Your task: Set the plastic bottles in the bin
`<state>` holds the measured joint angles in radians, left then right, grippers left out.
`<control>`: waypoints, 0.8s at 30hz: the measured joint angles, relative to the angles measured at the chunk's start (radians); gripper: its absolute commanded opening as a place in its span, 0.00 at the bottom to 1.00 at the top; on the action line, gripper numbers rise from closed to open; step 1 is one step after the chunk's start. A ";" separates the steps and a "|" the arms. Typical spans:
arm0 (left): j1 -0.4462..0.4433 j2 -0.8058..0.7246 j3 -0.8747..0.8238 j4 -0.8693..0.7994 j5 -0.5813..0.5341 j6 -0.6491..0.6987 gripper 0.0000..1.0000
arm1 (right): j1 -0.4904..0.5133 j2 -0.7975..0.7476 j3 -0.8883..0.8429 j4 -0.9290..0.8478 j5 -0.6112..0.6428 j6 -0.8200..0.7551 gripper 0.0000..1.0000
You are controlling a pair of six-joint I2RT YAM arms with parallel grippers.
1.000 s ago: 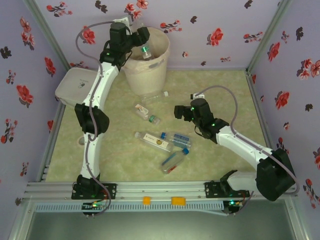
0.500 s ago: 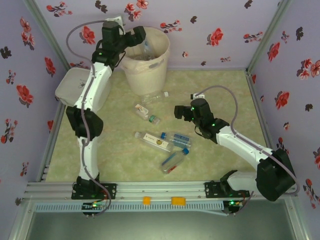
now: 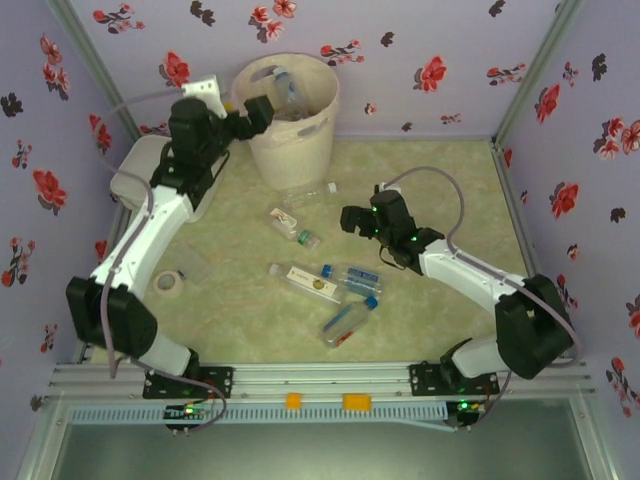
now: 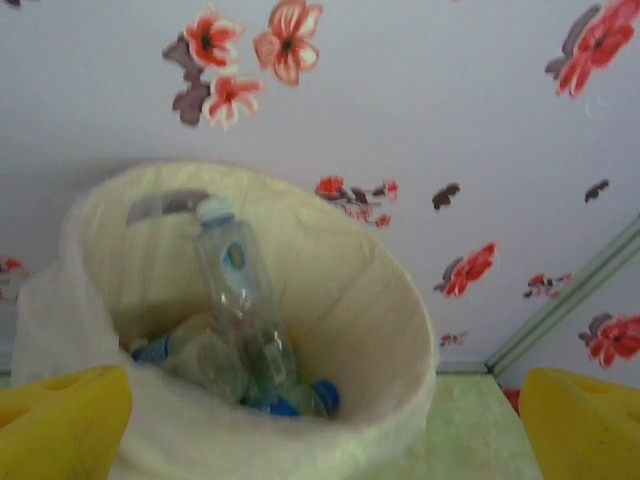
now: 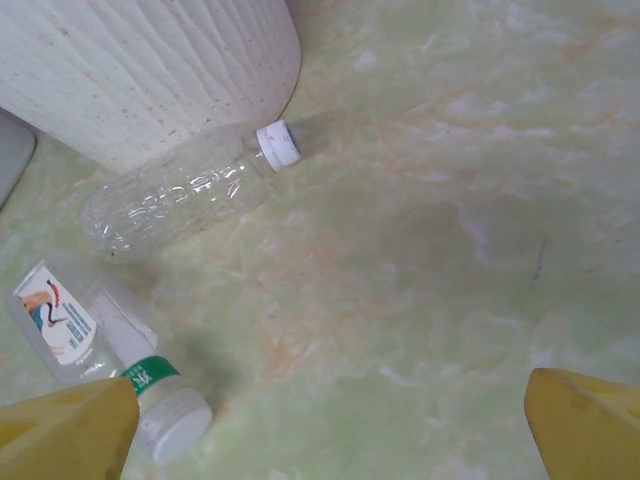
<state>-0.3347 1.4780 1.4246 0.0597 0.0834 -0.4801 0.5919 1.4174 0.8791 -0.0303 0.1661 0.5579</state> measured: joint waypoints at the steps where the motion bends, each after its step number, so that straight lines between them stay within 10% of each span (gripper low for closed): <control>1: -0.004 -0.039 -0.070 0.023 -0.004 -0.005 1.00 | 0.000 0.021 0.004 0.013 -0.010 0.028 1.00; 10: -0.017 -0.335 -0.600 0.160 -0.098 -0.118 1.00 | 0.000 0.299 0.135 0.137 -0.089 0.286 0.99; 24: -0.026 -0.460 -0.982 0.232 -0.155 -0.341 1.00 | 0.013 0.590 0.331 0.326 -0.113 0.585 0.81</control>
<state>-0.3603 1.0183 0.4423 0.2913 -0.0719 -0.8211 0.6052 2.0075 1.2102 0.2955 0.0528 1.1427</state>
